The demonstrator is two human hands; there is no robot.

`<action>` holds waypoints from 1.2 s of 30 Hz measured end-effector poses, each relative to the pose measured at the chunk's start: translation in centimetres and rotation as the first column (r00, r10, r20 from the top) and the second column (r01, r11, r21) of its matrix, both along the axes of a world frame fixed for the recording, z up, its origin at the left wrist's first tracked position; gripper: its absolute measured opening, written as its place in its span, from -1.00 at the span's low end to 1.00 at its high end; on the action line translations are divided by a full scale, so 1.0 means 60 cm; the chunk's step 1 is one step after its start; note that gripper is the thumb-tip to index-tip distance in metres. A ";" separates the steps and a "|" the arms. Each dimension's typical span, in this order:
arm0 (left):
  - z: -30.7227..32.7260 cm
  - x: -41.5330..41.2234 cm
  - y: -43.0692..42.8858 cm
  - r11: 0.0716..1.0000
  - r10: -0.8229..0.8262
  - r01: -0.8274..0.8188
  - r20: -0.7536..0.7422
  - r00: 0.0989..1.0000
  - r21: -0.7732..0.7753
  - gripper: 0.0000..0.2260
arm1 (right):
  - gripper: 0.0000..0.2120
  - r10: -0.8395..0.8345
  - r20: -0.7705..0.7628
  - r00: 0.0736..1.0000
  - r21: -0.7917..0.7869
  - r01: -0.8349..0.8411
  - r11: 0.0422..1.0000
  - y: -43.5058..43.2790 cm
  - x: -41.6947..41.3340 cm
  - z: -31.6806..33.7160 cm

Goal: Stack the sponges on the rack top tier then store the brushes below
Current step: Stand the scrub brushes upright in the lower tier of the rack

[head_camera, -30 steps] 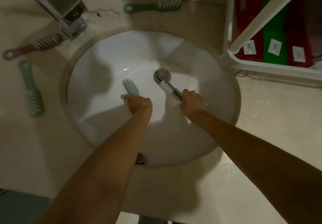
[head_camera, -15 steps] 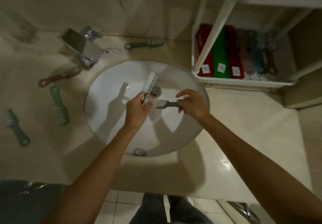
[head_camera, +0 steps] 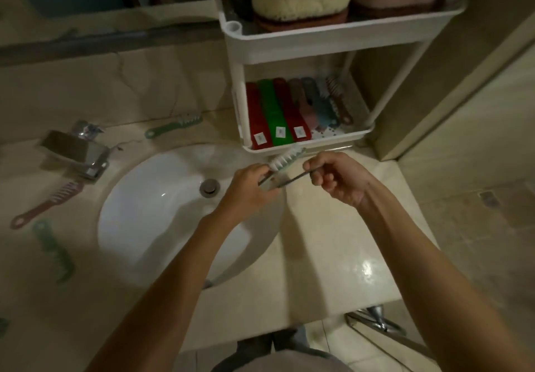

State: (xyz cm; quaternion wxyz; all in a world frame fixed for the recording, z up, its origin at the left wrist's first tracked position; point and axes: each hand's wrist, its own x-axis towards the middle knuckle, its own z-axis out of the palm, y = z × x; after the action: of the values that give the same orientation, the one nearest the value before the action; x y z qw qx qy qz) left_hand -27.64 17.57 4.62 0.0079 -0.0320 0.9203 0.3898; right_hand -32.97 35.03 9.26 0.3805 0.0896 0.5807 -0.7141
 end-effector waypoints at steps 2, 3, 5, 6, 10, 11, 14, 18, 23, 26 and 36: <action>-0.001 -0.014 0.030 0.996 -0.071 0.068 0.041 0.997 0.061 -0.90 | -0.72 -0.137 0.051 0.989 -0.121 0.142 0.982 0.020 -0.005 -0.001; -0.004 -0.021 0.044 0.990 -0.088 0.078 0.081 0.993 0.114 -0.92 | -0.71 -0.203 0.049 0.978 -0.148 0.208 0.967 0.029 -0.008 -0.003; -0.009 -0.031 0.070 0.973 -0.074 0.029 0.188 0.979 0.231 -0.90 | -0.79 -0.308 -0.037 0.951 -0.059 0.305 0.950 0.041 -0.011 -0.014; -0.011 -0.034 0.081 0.950 -0.049 -0.032 0.249 0.967 0.311 -0.90 | -0.85 -0.337 -0.102 0.936 0.034 0.342 0.939 0.046 -0.011 -0.023; -0.009 -0.049 0.112 0.737 -0.012 -0.303 0.460 0.888 0.604 -0.91 | -0.72 -0.292 -0.250 0.923 0.338 0.366 0.867 0.064 -0.001 -0.062; -0.008 -0.056 0.117 0.696 -0.018 -0.328 0.472 0.882 0.639 -0.89 | -0.71 -0.245 -0.283 0.927 0.380 0.343 0.859 0.068 0.002 -0.068; -0.001 -0.078 0.137 0.638 0.005 -0.354 0.456 0.890 0.684 -0.82 | -0.83 -0.108 -0.384 0.917 0.417 0.276 0.866 0.077 0.001 -0.072; 0.008 -0.105 0.163 0.566 0.065 -0.388 0.430 0.900 0.727 -0.86 | -0.72 -0.149 -0.507 0.849 0.400 0.384 0.832 0.086 -0.021 -0.072; 0.015 -0.147 0.180 0.606 0.183 -0.444 0.428 0.885 0.660 -0.90 | -0.73 0.073 -0.617 0.783 0.540 0.354 0.764 0.093 -0.058 -0.061; 0.022 -0.172 0.183 0.583 0.174 -0.422 0.400 0.900 0.694 -0.92 | -0.78 0.160 -0.654 0.739 0.601 0.381 0.703 0.094 -0.083 -0.059; 0.022 -0.249 0.128 0.662 0.187 -0.425 0.413 0.891 0.617 -0.74 | -0.78 0.126 -0.668 0.734 0.623 0.458 0.634 0.046 -0.216 -0.085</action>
State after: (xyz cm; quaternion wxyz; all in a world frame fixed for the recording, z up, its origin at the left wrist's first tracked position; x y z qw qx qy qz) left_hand -42.59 25.23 5.96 0.0988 -0.2447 0.6735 0.6905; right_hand -45.93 37.80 4.17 0.0047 0.0402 0.9054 -0.4227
